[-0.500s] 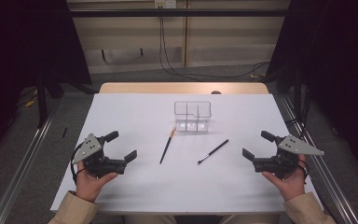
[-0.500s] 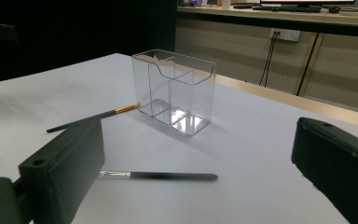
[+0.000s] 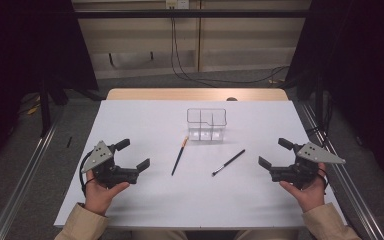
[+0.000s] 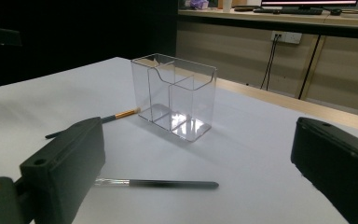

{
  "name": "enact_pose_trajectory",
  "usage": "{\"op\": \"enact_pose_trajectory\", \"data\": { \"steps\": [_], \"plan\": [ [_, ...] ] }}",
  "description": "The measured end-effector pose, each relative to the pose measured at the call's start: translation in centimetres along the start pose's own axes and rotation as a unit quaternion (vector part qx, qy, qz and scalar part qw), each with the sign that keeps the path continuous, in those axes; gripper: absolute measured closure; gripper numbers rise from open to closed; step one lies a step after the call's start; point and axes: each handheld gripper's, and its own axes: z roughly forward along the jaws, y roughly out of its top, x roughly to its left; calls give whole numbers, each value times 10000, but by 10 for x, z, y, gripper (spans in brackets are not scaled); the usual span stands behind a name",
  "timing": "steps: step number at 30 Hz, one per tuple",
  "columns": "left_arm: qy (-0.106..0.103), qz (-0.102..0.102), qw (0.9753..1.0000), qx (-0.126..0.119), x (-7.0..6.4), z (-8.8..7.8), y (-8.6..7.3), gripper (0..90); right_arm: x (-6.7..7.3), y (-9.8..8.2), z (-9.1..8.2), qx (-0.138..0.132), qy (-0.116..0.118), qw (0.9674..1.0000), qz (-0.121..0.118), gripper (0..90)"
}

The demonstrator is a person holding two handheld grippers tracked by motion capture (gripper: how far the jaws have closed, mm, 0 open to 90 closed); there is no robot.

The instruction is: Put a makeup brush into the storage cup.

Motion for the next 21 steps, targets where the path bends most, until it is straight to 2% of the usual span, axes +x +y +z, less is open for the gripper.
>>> {"op": "enact_pose_trajectory", "data": {
  "steps": [12, 21],
  "plan": [
    [-45, -111, 9999, -56, 8, 17, 8, 7, 4, -4, -2, 121, -19, 9999, -51, 26],
    [-127, -55, 9999, -41, 8, 37, 12, 7, 6, -4, -9, 72, -38, 9999, -118, 27]
  ]
}}
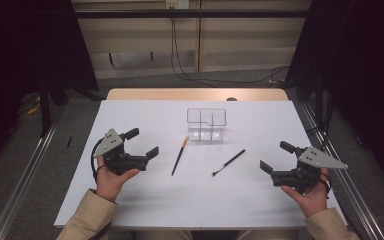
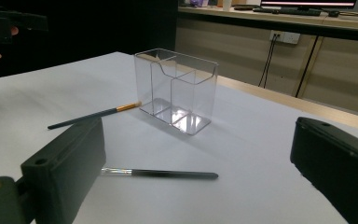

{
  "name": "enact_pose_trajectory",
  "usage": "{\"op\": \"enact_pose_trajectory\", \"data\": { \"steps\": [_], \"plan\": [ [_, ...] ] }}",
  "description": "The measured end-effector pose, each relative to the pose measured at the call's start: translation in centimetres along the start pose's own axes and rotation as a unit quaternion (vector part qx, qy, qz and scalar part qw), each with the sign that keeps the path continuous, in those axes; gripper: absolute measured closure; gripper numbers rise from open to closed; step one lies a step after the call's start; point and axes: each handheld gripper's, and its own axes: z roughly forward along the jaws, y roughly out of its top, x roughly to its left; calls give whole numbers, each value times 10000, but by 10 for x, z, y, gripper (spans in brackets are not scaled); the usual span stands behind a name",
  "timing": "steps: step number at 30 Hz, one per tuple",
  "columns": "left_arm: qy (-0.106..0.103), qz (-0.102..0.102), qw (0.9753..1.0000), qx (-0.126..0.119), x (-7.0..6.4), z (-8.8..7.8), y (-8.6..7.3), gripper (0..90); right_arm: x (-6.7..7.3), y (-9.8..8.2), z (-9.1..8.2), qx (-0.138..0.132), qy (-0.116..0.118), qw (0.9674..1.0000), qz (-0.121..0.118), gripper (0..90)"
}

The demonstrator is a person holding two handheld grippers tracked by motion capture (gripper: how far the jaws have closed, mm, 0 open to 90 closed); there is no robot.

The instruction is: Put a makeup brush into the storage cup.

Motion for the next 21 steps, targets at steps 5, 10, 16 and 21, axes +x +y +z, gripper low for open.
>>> {"op": "enact_pose_trajectory", "data": {
  "steps": [5, 10, 16, 21],
  "plan": [
    [-59, 29, 10000, 20, 1, 13, 0, 9, 0, -2, 0, 48, -10, 10000, -11, 27],
    [-109, 47, 9999, 57, 1, 24, 0, 10, 3, -2, 0, 58, 11, 9999, -89, 27],
    [-127, 11, 9999, 49, 1, 37, 1, 11, 3, -3, -3, 45, 4, 10000, -66, 27],
    [-144, -10, 9999, 36, 0, 50, 1, 12, 2, -2, -3, 7, 26, 10000, -60, 27]
  ]
}}
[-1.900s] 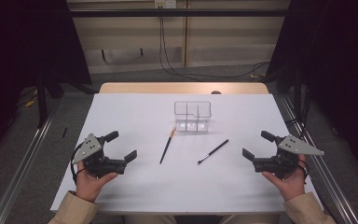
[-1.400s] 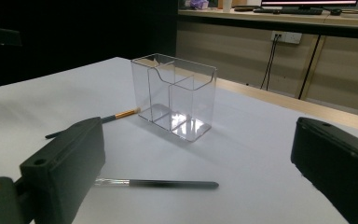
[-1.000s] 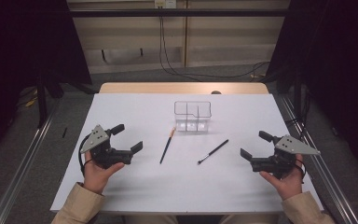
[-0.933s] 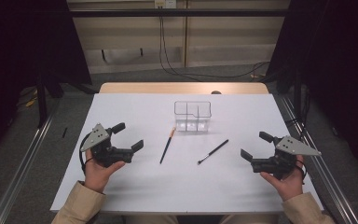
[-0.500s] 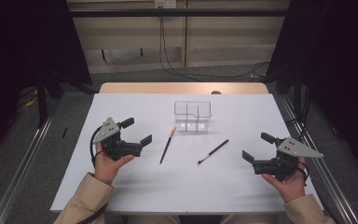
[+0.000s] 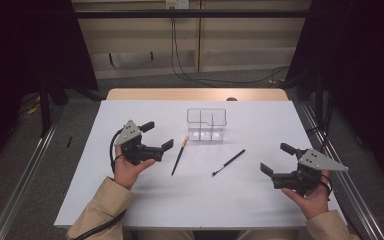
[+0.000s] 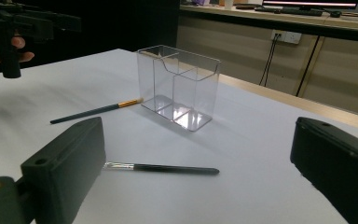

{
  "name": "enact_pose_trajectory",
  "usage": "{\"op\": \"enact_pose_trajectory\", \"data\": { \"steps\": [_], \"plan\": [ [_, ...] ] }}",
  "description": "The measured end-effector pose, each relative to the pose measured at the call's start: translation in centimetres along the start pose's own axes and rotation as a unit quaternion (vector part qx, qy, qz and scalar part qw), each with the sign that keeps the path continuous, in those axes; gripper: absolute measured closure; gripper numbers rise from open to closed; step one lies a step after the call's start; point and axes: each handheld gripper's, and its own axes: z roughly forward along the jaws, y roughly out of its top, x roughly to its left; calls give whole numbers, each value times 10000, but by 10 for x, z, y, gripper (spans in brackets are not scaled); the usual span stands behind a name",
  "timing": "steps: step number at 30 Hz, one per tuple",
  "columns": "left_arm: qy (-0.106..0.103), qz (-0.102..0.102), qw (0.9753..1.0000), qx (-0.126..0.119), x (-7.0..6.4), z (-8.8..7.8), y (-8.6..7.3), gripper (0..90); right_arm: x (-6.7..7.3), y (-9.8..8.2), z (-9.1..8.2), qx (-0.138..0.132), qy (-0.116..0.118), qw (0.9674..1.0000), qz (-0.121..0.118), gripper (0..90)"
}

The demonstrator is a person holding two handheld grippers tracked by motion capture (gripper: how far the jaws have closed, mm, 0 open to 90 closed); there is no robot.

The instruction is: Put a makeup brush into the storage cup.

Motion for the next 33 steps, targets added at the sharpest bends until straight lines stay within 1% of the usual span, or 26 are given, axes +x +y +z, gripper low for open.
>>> {"op": "enact_pose_trajectory", "data": {
  "steps": [4, 6, 8, 12, 14, 16, 18, 20, 24, 26, 28, 30, 31, 32, 33],
  "plan": [
    [-23, -6, 10000, 30, -1, 10, 0, 12, 0, 0, 0, 24, 5, 10000, -16, 27],
    [-45, -61, 10000, 16, -2, 14, -2, 12, 1, 0, 0, 12, 6, 10000, -43, 27],
    [-52, -35, 10000, 73, -3, 17, -3, 12, 1, 1, -1, 0, 12, 10000, -76, 27],
    [-43, -8, 9999, 166, -3, 21, -4, 12, 1, 1, -1, -11, 13, 10000, -80, 27],
    [-69, -57, 9998, 176, -3, 21, -4, 12, 1, 1, -2, -24, 11, 10000, -77, 27],
    [-65, -46, 9997, 222, -3, 22, -4, 12, 0, 1, -2, -28, 10, 10000, -74, 27],
    [-66, -10, 9995, 302, -3, 23, -3, 12, 0, 1, -2, -35, 8, 10000, -70, 28],
    [-66, -50, 9992, 385, -4, 25, -3, 12, 0, 2, -2, -27, 13, 10000, -76, 28],
    [-59, -63, 9985, 544, -3, 29, -3, 12, 1, 1, -1, -19, 22, 10000, -87, 28],
    [-90, -107, 9979, 639, -3, 30, -4, 12, 0, 1, -1, -15, 34, 10000, -86, 28],
    [-64, -131, 9974, 713, -2, 32, -5, 12, 0, 1, -1, -13, 15, 10000, -86, 28],
    [-108, -192, 9964, 813, -1, 33, -5, 12, 0, 1, -2, -18, 23, 10000, -82, 29],
    [-85, -201, 9960, 869, -2, 34, -4, 12, 0, 1, -2, -27, 21, 10000, -71, 29],
    [-94, -178, 9953, 951, -2, 35, -4, 12, 0, 1, -2, -20, 26, 10000, -68, 28],
    [-109, -202, 9945, 1027, -2, 36, -4, 12, 0, 1, -1, -16, 19, 10000, -72, 29]
  ]
}}
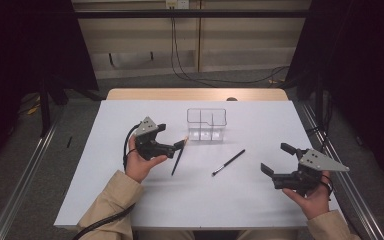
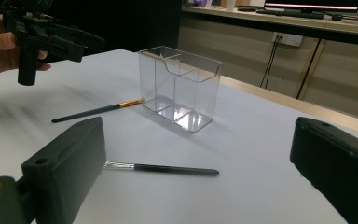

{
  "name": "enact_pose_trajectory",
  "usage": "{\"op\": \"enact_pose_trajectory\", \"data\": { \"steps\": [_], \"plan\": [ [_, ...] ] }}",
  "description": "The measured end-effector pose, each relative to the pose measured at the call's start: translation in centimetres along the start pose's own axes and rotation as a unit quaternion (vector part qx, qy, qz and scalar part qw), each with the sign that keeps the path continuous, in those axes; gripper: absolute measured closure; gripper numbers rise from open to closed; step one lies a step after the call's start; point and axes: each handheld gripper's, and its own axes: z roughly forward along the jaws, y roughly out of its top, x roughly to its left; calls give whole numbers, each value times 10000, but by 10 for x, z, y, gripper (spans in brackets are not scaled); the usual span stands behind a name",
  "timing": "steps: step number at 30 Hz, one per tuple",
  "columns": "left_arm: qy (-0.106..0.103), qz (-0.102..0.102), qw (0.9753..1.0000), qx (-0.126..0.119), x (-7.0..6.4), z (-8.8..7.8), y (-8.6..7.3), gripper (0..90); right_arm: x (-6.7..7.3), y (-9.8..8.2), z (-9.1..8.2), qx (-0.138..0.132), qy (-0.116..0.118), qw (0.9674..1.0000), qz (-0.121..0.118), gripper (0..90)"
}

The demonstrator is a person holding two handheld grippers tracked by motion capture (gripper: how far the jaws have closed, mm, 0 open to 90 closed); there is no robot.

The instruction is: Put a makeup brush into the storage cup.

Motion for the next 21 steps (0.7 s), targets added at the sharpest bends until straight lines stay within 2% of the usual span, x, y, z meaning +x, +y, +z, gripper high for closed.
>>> {"op": "enact_pose_trajectory", "data": {
  "steps": [2, 8, 11, 14, 17, 21],
  "plan": [
    [1, -35, 9998, 202, 0, 2, 1, 12, 0, 0, 0, 15, 24, 10000, -4, 28],
    [79, -53, 9981, 603, 1, 4, 6, 12, 0, 0, 0, 12, 12, 10000, -28, 29],
    [92, -87, 9958, 905, 2, 7, 8, 12, 0, 0, 0, 15, 10, 10000, -24, 29],
    [99, -176, 9918, 1265, 2, 10, 8, 13, 0, 0, 0, 25, 15, 10000, -24, 29],
    [114, -242, 9880, 1524, 3, 13, 8, 13, 0, 0, 0, 54, 19, 10000, -14, 29],
    [150, -352, 9814, 1881, 3, 16, 9, 13, 0, 0, 1, 56, 32, 10000, -29, 29]
  ]
}}
